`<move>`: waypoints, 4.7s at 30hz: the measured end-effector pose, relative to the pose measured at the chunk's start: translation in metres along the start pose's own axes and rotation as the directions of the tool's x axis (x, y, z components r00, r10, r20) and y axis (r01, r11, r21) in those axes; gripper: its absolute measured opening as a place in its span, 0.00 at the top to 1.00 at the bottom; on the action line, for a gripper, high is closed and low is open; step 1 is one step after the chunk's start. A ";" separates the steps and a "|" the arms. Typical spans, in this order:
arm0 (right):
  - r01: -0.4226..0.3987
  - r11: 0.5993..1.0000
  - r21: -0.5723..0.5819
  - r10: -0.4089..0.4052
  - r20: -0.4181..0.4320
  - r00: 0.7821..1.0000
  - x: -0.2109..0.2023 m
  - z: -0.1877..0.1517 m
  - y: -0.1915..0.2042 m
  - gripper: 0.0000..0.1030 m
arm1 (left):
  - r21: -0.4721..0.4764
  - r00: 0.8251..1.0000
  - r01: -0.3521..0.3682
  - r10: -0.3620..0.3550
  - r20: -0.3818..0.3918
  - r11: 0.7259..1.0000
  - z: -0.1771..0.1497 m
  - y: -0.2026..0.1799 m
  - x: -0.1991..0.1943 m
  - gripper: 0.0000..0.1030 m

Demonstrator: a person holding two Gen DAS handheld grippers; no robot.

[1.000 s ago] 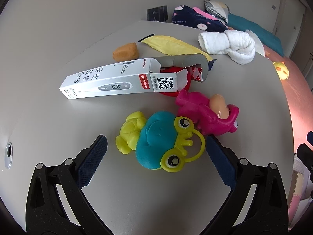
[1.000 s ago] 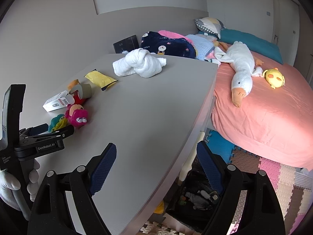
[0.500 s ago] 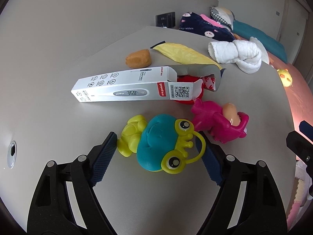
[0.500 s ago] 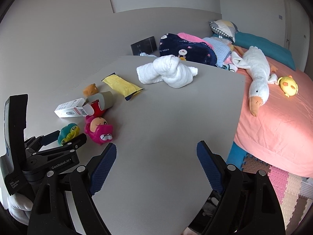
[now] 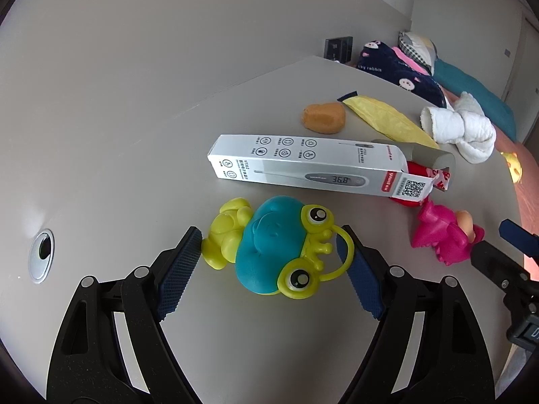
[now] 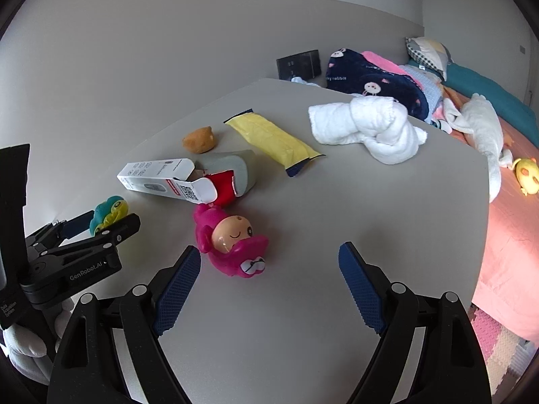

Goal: Collect trash
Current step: 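Grasp the pink doll with the right tool and lift it, then carry the teal frog and pink doll over the black bin and open both tools, then move the left tool to the white thermometer box while the right tool approaches the white towel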

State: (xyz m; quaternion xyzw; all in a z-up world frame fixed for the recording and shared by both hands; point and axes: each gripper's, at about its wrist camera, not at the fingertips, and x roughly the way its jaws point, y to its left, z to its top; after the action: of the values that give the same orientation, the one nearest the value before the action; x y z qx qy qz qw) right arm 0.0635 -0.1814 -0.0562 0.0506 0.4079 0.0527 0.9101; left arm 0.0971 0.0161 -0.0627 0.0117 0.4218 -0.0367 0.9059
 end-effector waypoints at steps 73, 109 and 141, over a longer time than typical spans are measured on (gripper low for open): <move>0.157 0.959 0.234 -0.175 0.056 0.983 -0.132 -0.071 -0.159 0.59 | 0.318 0.965 0.258 -0.260 -0.035 0.912 -0.037 -0.209 -0.070 0.23; 0.382 0.795 0.471 -0.455 0.048 0.889 -0.194 -0.094 -0.264 0.15 | 0.468 0.857 0.509 -0.473 -0.203 0.722 -0.084 -0.320 -0.097 0.06; 0.256 0.927 0.274 -0.292 0.101 0.951 -0.112 -0.041 -0.149 0.15 | 0.121 0.953 0.303 -0.300 -0.042 0.945 -0.025 -0.146 -0.058 0.06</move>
State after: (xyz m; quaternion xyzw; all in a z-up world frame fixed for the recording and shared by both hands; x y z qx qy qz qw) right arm -0.0331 -0.3426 -0.0205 0.1145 0.3496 -0.1325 0.9204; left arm 0.0294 -0.1251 -0.0329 0.0046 0.4257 -0.2012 0.8822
